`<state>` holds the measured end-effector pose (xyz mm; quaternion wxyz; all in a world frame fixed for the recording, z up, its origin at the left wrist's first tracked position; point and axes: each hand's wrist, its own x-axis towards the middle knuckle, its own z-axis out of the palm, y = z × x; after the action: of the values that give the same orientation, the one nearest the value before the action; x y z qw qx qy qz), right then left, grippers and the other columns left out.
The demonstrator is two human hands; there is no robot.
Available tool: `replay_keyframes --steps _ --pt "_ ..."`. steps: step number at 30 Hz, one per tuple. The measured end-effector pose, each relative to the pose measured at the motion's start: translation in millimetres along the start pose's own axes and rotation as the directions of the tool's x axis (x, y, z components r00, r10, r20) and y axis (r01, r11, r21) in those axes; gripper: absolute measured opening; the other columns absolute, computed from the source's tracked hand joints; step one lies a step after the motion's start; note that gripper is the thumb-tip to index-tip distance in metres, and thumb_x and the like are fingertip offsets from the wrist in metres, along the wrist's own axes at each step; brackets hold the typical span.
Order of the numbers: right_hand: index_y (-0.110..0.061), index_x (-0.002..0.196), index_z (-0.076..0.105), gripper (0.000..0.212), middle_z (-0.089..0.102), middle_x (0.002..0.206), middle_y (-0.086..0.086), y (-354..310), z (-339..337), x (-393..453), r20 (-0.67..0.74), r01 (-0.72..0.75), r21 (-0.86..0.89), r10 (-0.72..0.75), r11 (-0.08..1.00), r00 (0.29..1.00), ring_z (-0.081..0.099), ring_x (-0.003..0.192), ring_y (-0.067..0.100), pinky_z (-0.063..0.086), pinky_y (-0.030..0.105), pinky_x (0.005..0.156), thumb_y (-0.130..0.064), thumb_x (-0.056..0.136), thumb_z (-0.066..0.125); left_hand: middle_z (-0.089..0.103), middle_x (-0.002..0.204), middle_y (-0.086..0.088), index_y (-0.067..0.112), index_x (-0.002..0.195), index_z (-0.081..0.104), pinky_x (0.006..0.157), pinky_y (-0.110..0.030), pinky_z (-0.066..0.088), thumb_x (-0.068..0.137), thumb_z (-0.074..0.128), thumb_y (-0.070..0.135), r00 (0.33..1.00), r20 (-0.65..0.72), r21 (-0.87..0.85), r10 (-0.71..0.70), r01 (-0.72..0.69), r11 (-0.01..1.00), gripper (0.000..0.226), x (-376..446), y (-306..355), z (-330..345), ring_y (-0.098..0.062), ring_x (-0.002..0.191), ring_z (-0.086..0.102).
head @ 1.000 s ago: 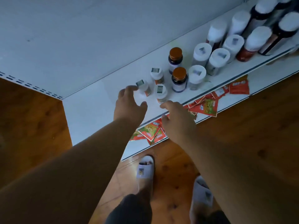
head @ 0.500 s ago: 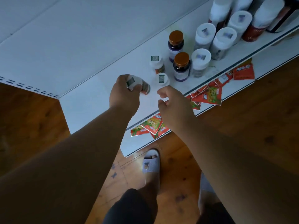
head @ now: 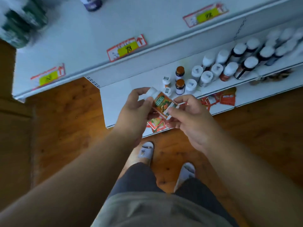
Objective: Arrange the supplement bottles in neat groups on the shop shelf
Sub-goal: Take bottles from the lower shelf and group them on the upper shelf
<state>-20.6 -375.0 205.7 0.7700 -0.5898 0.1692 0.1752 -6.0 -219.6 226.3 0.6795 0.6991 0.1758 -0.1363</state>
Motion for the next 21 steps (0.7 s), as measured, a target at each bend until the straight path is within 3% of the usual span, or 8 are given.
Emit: replay_keyframes --steps 6,9,12,16,21 --pt "-0.017 0.106 0.055 0.035 0.069 0.101 0.019 -83 -2 -65 0.076 0.126 -0.078 -0.120 0.989 0.990 0.072 0.082 0.030 0.058 0.042 0.073 -0.014 0.079 0.076 0.071 0.104 -0.007 0.033 0.117 0.063 0.090 -0.048 0.057 0.100 0.056 0.023 0.983 -0.006 -0.049 0.182 -0.182 0.982 0.021 -70 64 22 -0.025 0.094 0.072" --pt "-0.023 0.104 0.056 0.037 0.071 0.097 0.011 -109 7 -77 0.105 0.185 -0.182 -0.168 0.966 0.980 0.073 0.081 0.026 0.059 0.046 0.075 -0.026 0.074 0.076 0.069 0.108 -0.013 0.034 0.118 0.064 0.094 -0.052 0.055 0.098 0.059 0.021 0.970 -0.005 -0.084 0.244 -0.243 0.966 0.024 -82 87 16 -0.031 0.096 0.070" --pt "-0.027 0.103 0.056 0.032 0.071 0.095 0.005 -128 20 -80 0.117 0.250 -0.275 -0.226 0.928 0.967 0.074 0.080 0.024 0.059 0.041 0.074 -0.028 0.078 0.077 0.069 0.108 -0.014 0.037 0.117 0.064 0.096 -0.056 0.053 0.097 0.060 0.024 0.963 -0.003 -0.087 0.270 -0.269 0.959 0.024 -86 107 6 -0.037 0.100 0.068" --pt "-0.044 0.097 0.055 0.043 0.071 0.099 -0.005 -147 41 -71 0.130 0.275 -0.421 -0.242 0.864 0.961 0.072 0.086 0.016 0.061 0.044 0.079 -0.058 0.060 0.072 0.067 0.112 -0.019 0.032 0.119 0.064 0.097 -0.057 0.051 0.100 0.054 0.014 0.952 0.025 -0.068 0.304 -0.301 0.951 0.028 -73 134 -13 -0.039 0.103 0.066" --pt "-0.036 0.105 0.054 0.030 0.068 0.105 -0.007 -171 70 -45 0.131 0.283 -0.512 -0.252 0.811 0.959 0.068 0.094 0.016 0.059 0.043 0.084 -0.042 0.082 0.073 0.070 0.108 -0.014 0.036 0.121 0.060 0.093 -0.060 0.052 0.100 0.054 0.016 0.949 0.044 0.010 0.312 -0.313 0.950 0.030 -40 154 -39 -0.038 0.097 0.068"
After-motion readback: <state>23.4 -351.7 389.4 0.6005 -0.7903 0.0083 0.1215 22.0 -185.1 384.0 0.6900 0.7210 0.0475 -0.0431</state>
